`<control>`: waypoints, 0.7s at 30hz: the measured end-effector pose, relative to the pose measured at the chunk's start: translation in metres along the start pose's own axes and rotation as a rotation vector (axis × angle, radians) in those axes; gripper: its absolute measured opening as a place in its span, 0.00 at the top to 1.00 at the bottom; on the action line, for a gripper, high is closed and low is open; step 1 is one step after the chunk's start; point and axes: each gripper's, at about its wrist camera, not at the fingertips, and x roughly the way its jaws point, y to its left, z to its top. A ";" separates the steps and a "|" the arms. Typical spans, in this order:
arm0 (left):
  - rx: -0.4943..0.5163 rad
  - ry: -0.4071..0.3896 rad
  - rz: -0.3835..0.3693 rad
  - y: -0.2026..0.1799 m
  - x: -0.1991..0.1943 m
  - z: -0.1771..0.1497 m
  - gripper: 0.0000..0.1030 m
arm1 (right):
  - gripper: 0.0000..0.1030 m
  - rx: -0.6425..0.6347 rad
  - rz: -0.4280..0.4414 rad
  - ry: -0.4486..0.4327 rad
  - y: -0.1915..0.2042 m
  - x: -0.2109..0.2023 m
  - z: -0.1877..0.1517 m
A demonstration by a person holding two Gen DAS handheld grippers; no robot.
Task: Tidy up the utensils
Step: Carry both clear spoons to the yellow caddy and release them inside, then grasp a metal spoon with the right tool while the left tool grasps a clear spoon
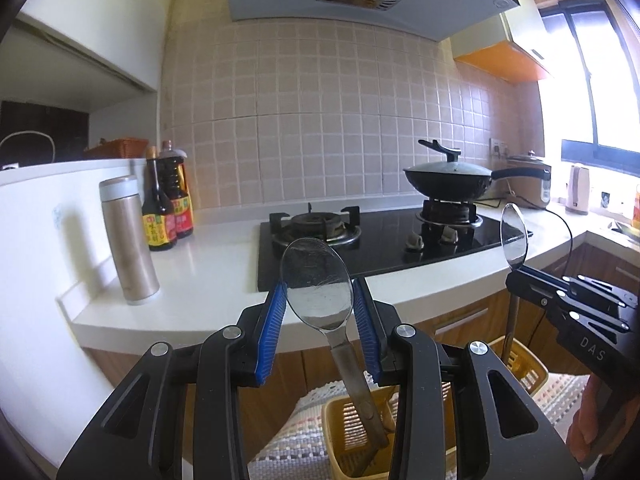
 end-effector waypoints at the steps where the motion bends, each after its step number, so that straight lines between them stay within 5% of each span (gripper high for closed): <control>1: 0.009 -0.008 0.008 -0.002 -0.002 -0.001 0.67 | 0.90 0.002 -0.001 -0.004 -0.001 -0.001 -0.001; 7: 0.053 -0.020 0.006 -0.011 -0.011 -0.005 0.60 | 0.81 0.025 0.019 0.004 -0.005 -0.015 -0.007; 9: 0.049 -0.015 -0.006 -0.010 -0.016 -0.005 0.55 | 0.57 0.033 0.015 0.009 -0.007 -0.023 -0.009; 11: 0.041 -0.009 -0.018 -0.008 -0.022 -0.006 0.52 | 0.46 0.036 0.002 0.002 -0.008 -0.034 -0.011; 21: -0.067 0.052 -0.101 0.017 -0.082 0.001 0.48 | 0.46 0.012 0.004 0.214 0.005 -0.086 -0.003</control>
